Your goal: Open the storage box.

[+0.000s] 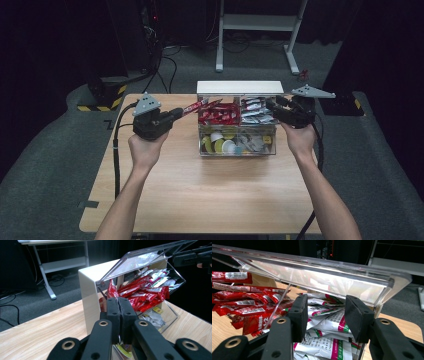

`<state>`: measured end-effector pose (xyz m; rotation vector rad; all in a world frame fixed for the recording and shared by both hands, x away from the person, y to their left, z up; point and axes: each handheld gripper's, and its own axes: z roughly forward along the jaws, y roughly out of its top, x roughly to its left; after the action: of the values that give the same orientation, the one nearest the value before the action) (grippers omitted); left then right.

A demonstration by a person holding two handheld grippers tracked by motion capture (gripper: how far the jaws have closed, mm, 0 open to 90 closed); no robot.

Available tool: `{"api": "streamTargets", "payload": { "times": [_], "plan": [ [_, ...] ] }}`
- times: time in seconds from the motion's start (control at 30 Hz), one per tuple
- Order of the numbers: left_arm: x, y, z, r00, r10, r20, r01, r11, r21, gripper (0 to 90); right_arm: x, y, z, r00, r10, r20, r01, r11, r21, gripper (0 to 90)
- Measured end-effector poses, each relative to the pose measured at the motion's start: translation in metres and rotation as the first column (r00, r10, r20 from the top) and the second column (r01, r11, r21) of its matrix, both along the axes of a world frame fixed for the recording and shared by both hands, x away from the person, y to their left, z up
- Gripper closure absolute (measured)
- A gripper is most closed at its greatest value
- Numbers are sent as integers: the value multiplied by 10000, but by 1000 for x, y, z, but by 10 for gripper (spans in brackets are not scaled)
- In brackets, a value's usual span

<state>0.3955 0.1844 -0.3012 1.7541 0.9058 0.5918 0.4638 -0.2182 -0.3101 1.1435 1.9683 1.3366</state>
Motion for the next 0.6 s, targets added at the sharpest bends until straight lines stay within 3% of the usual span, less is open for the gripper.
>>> {"api": "streamTargets", "payload": {
  "times": [0.6],
  "plan": [
    [-19,21,7,9998,45,206,-38,9993,-362,885,-1,-1,1,10000,-15,4,15,10000,40,539]
  ]
}}
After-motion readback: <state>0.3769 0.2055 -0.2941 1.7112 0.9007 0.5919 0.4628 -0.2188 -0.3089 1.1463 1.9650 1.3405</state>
